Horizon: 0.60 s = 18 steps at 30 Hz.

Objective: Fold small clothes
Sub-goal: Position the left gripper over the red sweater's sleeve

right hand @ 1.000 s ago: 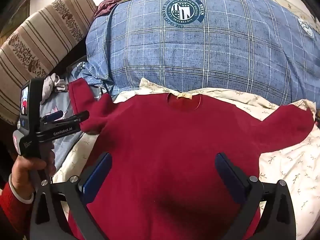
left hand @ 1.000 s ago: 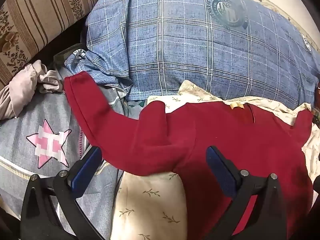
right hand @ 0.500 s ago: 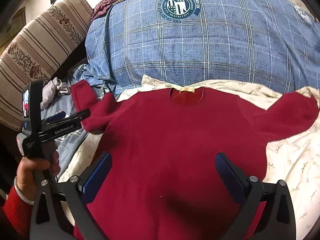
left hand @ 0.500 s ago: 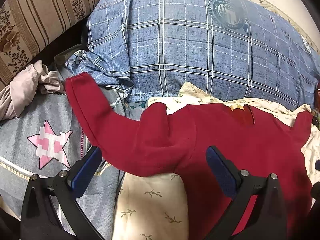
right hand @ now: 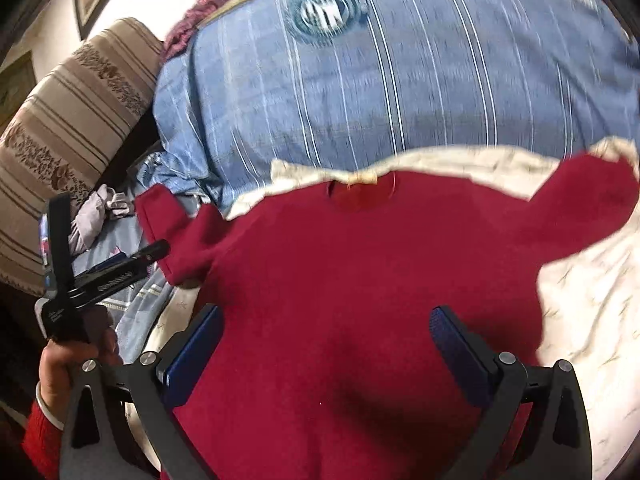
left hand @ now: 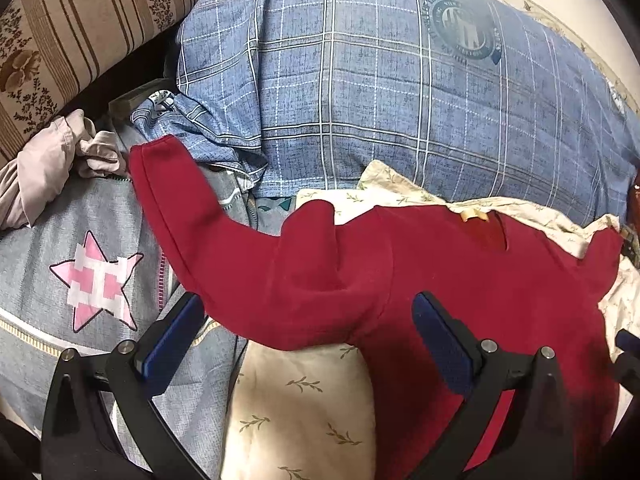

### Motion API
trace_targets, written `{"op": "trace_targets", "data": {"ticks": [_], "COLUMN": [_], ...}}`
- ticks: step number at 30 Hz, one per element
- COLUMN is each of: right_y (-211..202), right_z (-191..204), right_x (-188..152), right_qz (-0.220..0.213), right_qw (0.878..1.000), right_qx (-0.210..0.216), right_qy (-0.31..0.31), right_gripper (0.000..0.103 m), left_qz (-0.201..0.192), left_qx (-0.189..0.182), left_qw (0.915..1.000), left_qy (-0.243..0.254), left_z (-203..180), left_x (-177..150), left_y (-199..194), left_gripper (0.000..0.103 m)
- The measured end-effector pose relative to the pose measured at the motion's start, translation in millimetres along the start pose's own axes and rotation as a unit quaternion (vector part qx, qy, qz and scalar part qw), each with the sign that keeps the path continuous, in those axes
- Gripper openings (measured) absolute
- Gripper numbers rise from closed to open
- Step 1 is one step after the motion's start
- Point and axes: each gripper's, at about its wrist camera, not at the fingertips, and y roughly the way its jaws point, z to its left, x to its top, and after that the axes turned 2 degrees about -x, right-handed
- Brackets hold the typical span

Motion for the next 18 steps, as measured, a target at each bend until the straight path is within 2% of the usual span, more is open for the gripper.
{"op": "trace_targets", "data": {"ticks": [6, 10, 18], "right_y": [19.2, 19.4, 21.0], "right_z": [1.5, 9.8, 19.9], "right_x": [-2.9, -4.4, 0.3], "right_qz": [0.033, 0.025, 0.023], "right_qw": [0.999, 0.999, 0.999], "right_qx": [-0.009, -0.02, -0.008], "right_qy": [-0.002, -0.03, -0.038], "right_gripper": [0.103, 0.103, 0.101], "left_qz": [0.009, 0.009, 0.01], "left_qx": [0.0, -0.004, 0.001], "left_qw": [1.0, 0.9999, 0.9999], "left_qy": [0.0, 0.002, -0.006], "left_z": [0.4, 0.0, 5.5], "left_x": [-0.9, -1.4, -1.1], "left_y": [5.2, 5.0, 5.1], "left_gripper": [0.103, 0.103, 0.103]}}
